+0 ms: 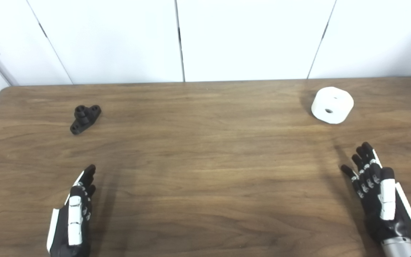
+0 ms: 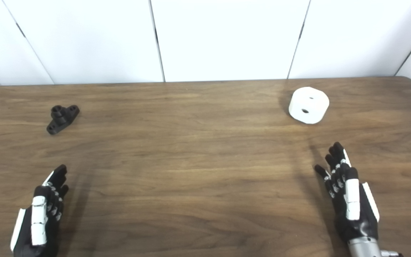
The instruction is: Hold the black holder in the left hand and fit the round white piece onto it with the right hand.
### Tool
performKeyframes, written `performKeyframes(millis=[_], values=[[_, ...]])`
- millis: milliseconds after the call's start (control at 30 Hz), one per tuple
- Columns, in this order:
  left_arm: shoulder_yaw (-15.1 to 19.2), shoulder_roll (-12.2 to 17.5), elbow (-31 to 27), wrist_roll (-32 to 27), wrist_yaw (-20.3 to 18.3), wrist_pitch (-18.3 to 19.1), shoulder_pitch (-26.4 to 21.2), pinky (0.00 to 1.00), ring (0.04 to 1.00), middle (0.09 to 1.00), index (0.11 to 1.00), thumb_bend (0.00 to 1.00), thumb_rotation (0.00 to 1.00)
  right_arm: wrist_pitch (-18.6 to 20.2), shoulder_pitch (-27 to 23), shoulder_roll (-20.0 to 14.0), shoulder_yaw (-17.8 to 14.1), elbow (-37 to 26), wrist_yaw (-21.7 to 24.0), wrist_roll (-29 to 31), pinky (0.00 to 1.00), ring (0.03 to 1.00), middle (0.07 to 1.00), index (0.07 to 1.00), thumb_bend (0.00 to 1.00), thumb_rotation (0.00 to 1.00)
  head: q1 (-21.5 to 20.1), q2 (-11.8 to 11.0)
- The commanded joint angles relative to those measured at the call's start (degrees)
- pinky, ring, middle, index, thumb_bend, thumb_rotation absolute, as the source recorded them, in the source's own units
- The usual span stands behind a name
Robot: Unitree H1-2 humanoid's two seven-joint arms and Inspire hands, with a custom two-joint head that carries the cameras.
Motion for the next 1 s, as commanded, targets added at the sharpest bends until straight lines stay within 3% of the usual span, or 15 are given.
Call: performKeyframes(millis=[0,400,600,800,967], values=[[0.0,-1.8,-0.5,-0.2,-0.1,-1.8,-0.3,1.00,1.000,0.970,0.912,0.58,1.00,0.2,0.9,-0.5,-0.1,0.4,0.1,-0.3,1.00,1.000,1.000,1.000,0.59,1.00,0.1,0.1],[-0.3,-1.9,-0.2,-0.4,-0.2,-1.9,-0.3,1.00,1.000,0.962,0.907,0.56,1.00,0.2,0.9,-0.7,-0.1,0.7,0.1,-0.4,1.00,1.000,1.000,1.000,0.59,1.00,0.9,-0.7],[-1.4,-2.3,0.5,1.4,-0.2,-3.2,0.4,1.00,1.000,0.958,0.912,0.52,1.00,-2.4,0.9,-1.4,-0.5,3.2,1.6,0.7,1.00,1.000,1.000,1.000,0.56,1.00,5.8,-2.9],[-3.0,-3.7,1.9,2.8,0.5,-4.7,1.0,1.00,1.000,0.962,0.910,0.55,1.00,-4.2,0.9,-2.8,-1.0,5.9,3.0,1.0,1.00,1.000,1.000,1.000,0.58,1.00,11.2,-6.0],[-4.8,-4.8,2.3,4.7,1.6,-5.3,1.5,1.00,1.000,0.962,0.913,0.51,1.00,-5.4,0.6,-3.8,-1.4,8.3,4.3,2.1,1.00,1.000,1.000,1.000,0.62,1.00,15.4,-8.4]])
